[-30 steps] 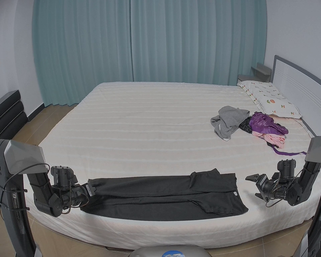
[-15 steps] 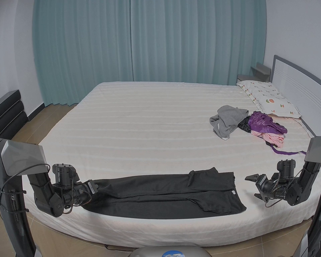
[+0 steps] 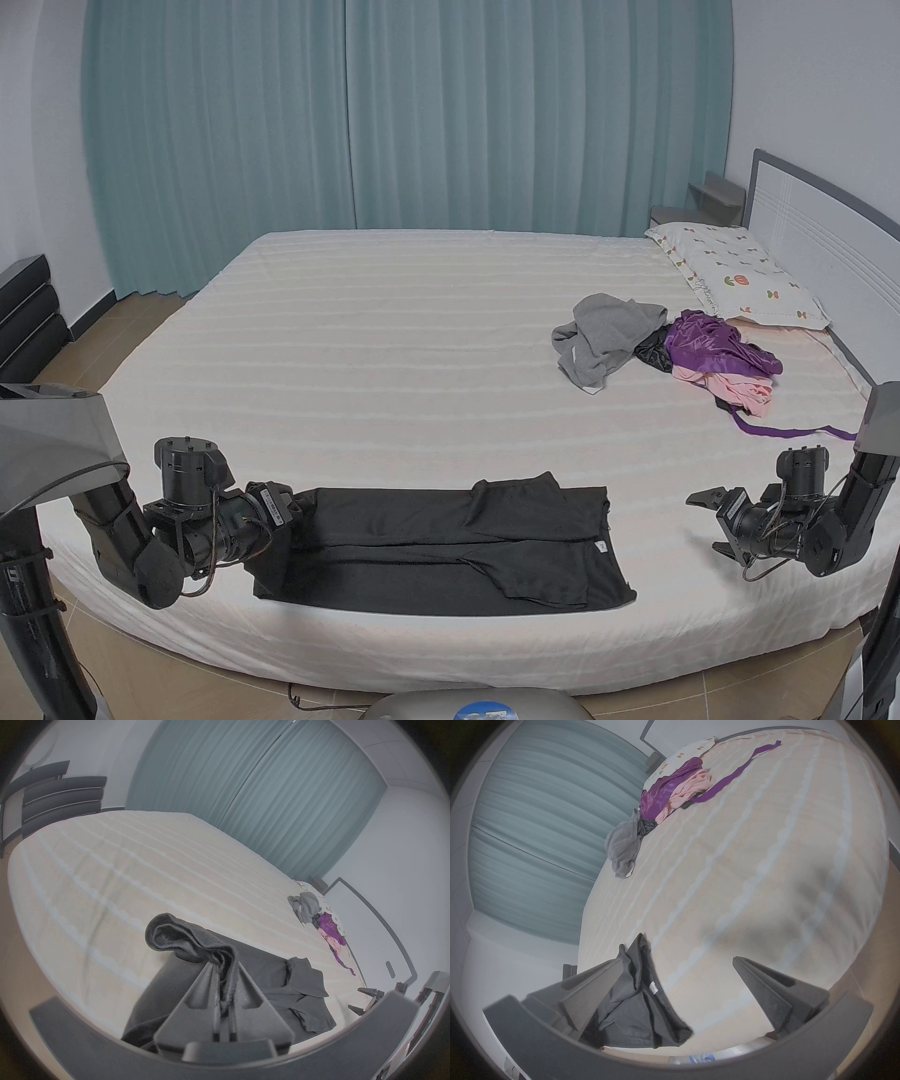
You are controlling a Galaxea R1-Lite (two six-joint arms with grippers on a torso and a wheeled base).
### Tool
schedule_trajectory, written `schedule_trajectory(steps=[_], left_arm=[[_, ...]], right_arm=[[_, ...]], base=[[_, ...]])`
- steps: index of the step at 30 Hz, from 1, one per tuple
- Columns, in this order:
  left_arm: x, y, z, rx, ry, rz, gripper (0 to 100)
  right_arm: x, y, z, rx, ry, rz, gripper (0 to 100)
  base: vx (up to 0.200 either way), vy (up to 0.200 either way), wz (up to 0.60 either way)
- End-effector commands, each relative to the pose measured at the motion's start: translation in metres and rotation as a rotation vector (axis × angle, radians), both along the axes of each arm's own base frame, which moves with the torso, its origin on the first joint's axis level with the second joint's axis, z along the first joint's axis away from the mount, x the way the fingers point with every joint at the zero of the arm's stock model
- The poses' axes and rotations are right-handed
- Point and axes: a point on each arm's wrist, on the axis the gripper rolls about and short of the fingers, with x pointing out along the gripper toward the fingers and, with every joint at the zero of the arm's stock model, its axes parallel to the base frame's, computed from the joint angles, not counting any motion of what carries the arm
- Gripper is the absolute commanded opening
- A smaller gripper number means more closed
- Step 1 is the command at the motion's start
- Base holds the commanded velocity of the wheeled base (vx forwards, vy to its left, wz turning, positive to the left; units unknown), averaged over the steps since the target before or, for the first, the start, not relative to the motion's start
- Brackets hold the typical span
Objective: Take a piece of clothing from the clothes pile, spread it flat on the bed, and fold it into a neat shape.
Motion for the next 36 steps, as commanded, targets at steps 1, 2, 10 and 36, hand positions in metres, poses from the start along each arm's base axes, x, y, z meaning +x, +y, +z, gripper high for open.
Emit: schedule_trajectory(steps=[1,2,10,36], left_arm=[[-0.003,-0.018,0.021,0.0,-0.036,-0.044,0],[-0.003,-0.023,0.025,-0.003,-0.03,-0.052,0],[0.001,-0.051,0.042,-0.009,0.017,-0.116,0],[0.05,-0.141,-0.001,0.09,0.164,-0.117,100]], right_arm=[[0.0,0.001,0.0,-0.001,0.001,0.004,100],[-0.001,0.001,0.0,-0.001,0.001,0.005,100],[-0.002,0.003,-0.001,-0.002,0.005,0.01,100],[-0.002,0.004,-0.002,-0.004,0.009,0.017,100]], base=[[0.0,-0.2,0.0],[0.0,-0.2,0.0],[0.0,-0.2,0.0],[0.0,-0.1,0.0]])
